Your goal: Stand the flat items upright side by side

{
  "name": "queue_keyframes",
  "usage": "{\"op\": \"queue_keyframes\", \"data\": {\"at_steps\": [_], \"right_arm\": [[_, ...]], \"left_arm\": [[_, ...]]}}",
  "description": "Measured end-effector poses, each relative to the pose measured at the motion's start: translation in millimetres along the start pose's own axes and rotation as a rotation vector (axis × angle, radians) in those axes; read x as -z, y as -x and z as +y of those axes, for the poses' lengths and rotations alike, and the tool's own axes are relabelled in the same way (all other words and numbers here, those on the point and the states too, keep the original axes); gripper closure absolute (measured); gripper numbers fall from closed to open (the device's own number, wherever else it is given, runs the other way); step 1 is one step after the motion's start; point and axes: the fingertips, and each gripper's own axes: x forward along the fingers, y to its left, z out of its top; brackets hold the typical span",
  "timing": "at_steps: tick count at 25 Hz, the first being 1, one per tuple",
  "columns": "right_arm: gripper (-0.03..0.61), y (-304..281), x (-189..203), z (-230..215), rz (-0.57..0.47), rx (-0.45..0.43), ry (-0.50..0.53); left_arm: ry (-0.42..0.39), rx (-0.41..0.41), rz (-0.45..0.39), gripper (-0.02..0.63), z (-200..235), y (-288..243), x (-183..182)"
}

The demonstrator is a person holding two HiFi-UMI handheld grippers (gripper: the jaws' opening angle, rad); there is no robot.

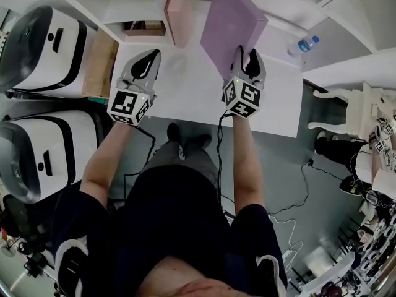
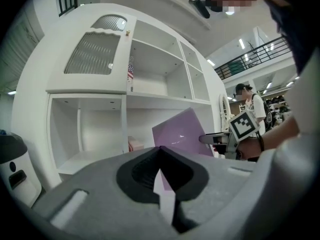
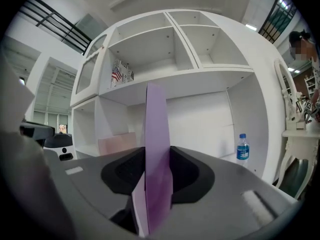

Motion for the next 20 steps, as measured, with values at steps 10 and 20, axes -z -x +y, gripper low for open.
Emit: {"op": "queue_keyframes", "data": {"at_steps": [10,20], "right_arm": [[0.43,-48.4,-0.2,35.5,-0.032,0.033,0.102],[0.43,-90.3,17.5,62.3,-0.024,0.059,0.132]], "left_arm": [[0.002,-0.026,-0.003,0.611,39.1,19.4,8.1],[-0.002,-0.021,-0.007,0.611,66.0,28.9,17.3]]}}
